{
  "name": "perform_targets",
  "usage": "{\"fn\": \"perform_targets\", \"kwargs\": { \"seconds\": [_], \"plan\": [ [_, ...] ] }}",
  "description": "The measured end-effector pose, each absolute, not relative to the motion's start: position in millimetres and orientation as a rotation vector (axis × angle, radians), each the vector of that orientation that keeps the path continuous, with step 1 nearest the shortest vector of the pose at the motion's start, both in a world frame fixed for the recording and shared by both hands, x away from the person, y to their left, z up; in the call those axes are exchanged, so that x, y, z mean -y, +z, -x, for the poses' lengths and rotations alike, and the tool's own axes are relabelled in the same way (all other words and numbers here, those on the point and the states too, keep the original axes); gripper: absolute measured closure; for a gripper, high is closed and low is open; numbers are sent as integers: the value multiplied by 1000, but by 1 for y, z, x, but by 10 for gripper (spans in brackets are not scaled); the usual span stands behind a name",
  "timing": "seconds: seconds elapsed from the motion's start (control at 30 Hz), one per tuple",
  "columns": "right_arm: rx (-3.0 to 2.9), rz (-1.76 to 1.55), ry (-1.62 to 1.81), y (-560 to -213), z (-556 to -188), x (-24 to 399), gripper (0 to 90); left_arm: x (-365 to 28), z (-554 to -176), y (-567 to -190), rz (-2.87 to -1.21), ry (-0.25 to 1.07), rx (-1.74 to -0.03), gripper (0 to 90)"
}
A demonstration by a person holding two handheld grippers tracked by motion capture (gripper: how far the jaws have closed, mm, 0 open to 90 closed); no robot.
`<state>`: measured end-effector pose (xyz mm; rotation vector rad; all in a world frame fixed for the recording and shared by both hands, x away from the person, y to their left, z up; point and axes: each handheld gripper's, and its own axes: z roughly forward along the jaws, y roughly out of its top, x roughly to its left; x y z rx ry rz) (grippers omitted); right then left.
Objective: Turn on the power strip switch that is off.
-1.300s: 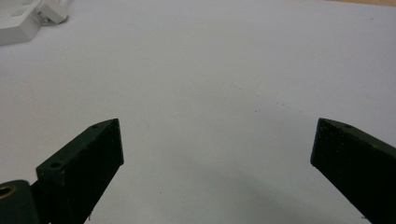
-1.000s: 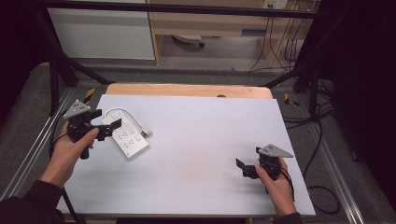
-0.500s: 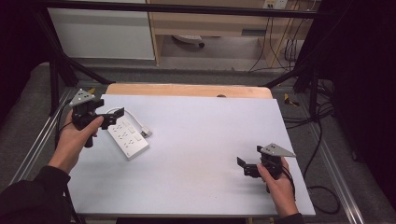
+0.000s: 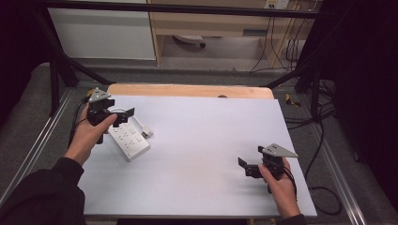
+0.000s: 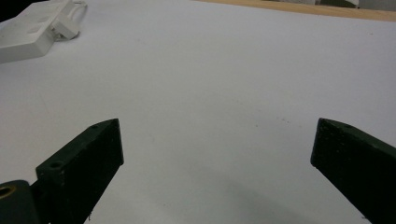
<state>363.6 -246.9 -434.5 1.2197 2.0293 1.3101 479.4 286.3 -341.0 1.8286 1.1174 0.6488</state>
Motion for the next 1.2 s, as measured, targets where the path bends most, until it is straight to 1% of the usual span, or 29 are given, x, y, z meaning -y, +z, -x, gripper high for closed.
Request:
{"fn": "perform_targets", "kwargs": {
  "seconds": [0.2,0.3,0.6,0.83,1.2],
  "plan": [
    [-2018,-1241,1312,-435,-364,248,29,-284,-486,-345,-1799,650,-1143,111],
    [-2018,-1240,1307,-436,-365,247,29,-284,-489,-347,-1815,645,-1140,113],
    [-2034,-1221,1321,-435,-366,248,27,-293,-502,-360,-1813,646,-1221,115],
    [-2032,-1228,1333,-435,-365,251,26,-291,-506,-369,-1850,633,-1262,116],
    [-2038,-1226,1315,-437,-365,250,26,-287,-513,-375,-1841,640,-1223,118]
  ]
}}
